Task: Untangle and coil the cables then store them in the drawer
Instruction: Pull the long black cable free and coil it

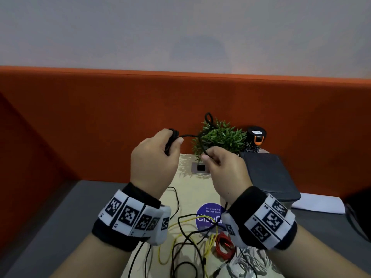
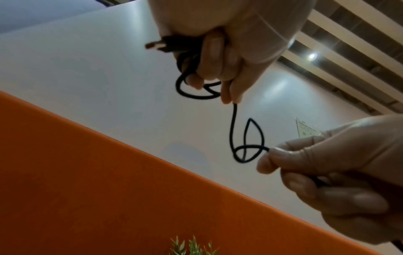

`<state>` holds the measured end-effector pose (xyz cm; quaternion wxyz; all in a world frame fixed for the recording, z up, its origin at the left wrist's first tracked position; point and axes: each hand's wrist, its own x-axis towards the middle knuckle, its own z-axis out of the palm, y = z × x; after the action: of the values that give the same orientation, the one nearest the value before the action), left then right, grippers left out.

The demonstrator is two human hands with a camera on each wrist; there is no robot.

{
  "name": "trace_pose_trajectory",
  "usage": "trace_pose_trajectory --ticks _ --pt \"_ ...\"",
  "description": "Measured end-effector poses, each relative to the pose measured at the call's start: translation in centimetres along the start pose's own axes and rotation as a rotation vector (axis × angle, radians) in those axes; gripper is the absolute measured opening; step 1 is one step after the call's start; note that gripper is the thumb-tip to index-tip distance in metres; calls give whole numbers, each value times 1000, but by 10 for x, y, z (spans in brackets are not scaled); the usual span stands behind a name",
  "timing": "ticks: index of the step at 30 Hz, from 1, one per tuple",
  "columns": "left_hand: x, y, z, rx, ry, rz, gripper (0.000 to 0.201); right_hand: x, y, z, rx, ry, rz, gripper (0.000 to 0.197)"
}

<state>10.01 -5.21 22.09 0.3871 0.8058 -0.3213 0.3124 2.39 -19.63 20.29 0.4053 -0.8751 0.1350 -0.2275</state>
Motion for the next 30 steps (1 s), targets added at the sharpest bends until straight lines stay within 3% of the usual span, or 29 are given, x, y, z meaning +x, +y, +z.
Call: trace_pose_trajectory --ticks 4,7,13,20,26,30 --pt "-3 5 10 11 -84 51 17 0 0 0 -69 -95 -79 30" --pt "-9 5 16 48 -179 77 17 0 3 -3 89 -114 -22 30" --pt "-37 3 31 110 -412 136 17 1 -1 -12 278 -16 -18 29" --pt "-47 -21 32 406 -652 -48 14 10 -4 -41 299 213 -73 28" --pt "-38 -46 21 273 -524 -268 14 20 13 -62 225 388 -57 24" --pt "-36 -36 11 111 -382 -101 17 26 26 -57 177 414 -19 10"
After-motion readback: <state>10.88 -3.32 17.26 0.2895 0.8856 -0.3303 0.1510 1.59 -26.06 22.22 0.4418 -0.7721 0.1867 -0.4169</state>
